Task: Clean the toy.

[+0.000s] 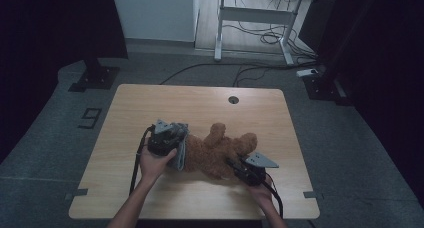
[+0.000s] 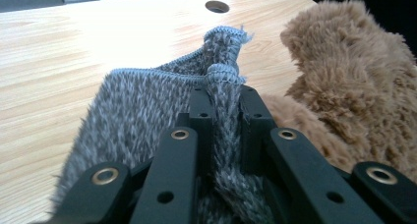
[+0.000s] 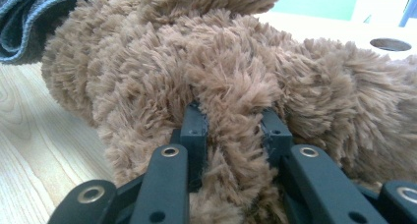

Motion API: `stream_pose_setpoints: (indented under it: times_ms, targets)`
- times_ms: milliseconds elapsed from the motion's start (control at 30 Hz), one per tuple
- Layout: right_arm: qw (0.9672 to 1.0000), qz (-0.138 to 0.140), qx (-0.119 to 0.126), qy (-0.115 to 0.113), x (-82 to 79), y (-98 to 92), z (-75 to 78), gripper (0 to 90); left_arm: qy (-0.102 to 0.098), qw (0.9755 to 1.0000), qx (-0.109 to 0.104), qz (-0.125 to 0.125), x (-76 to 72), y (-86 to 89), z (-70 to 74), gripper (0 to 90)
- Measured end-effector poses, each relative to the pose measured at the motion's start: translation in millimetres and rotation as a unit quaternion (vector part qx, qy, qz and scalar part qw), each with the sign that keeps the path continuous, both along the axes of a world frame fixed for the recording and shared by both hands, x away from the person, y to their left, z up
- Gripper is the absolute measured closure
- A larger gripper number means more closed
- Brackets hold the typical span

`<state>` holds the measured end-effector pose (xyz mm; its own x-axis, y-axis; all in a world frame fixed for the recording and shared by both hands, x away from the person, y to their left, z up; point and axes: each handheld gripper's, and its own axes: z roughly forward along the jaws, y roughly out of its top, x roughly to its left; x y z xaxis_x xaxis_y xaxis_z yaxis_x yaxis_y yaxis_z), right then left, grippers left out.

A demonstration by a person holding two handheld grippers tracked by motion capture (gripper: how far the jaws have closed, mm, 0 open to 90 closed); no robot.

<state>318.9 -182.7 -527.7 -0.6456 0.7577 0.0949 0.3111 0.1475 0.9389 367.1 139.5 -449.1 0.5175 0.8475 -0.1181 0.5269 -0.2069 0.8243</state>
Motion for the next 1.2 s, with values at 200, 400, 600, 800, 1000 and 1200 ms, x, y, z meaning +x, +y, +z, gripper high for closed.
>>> stream_pose_setpoints:
  times_ms: [200,400,600,800,1000,1200]
  targets:
    - [1.0000,-0.002,0.003,0.002,1.0,-0.6,-0.2,71.1,-0.011,0.9999,-0.007,-0.005,-3.0,-5.6,11.8,79.5]
    - [0.9999,-0.005,0.009,0.004,1.8,-1.4,-0.8,71.0,-0.041,0.9974,-0.012,-0.058,-6.9,-55.6,39.5,79.5]
    - [0.9999,-0.004,0.009,0.002,1.7,-1.6,-1.1,70.9,-0.049,0.9912,0.003,-0.123,-3.4,-131.5,53.2,79.4]
    - [1.0000,-0.005,0.006,-0.003,0.7,-1.5,-1.6,70.8,0.003,0.9863,0.054,-0.156,15.8,-198.0,22.1,79.2]
    - [1.0000,0.000,0.003,-0.002,0.0,-1.7,-2.4,70.9,0.032,0.9885,0.051,-0.139,26.7,-190.1,-9.8,79.4]
    - [1.0000,0.000,-0.002,-0.007,-0.5,-0.4,-1.9,70.9,0.038,0.9900,0.082,-0.108,28.4,-160.4,0.6,79.3]
